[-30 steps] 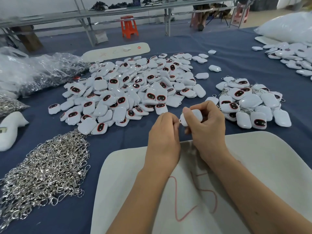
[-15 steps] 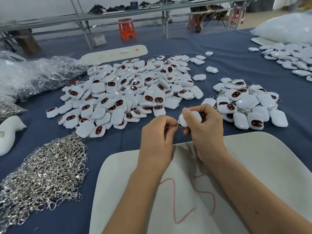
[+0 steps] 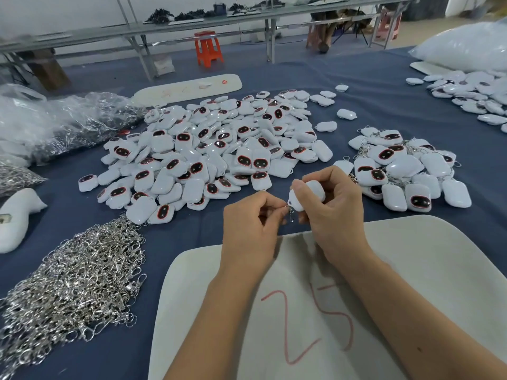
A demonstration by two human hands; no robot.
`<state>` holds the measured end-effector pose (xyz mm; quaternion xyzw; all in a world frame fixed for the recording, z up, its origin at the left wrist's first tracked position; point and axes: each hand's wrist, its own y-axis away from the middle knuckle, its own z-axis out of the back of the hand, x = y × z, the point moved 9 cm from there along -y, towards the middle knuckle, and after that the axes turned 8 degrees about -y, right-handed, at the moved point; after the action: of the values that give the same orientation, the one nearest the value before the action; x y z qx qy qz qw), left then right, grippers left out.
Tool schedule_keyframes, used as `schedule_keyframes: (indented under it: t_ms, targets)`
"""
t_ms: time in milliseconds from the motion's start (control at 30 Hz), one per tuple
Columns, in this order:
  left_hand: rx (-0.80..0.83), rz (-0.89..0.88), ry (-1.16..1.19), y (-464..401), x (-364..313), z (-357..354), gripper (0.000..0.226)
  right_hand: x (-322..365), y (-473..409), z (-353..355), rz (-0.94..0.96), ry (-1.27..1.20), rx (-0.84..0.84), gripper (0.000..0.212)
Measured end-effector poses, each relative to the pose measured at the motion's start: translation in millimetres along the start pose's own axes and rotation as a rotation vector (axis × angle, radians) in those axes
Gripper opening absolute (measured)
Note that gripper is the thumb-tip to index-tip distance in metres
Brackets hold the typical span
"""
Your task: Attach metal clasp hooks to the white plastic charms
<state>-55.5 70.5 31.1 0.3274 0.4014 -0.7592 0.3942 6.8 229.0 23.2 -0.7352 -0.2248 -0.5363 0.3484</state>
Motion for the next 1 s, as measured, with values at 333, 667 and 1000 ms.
schedule_keyframes:
  t_ms: [333,667,1000]
  targets:
    - [-0.144,0.186,0.221,-2.8,19.5,13.7,0.015,11.1,1.7,-26.2,0.126,0.276,0.341,0.011]
    - [-0.105,0.145,0.213,-3.5,15.2,10.5,0.018,15.7,4.4,-28.4,0.165,0.283,0.347,0.015]
    - [0.087,0.061,0.192,-6.8,16.1,12.1,0.019,17.6,6.9,-36.5,0.251,0.355,0.527,0.017]
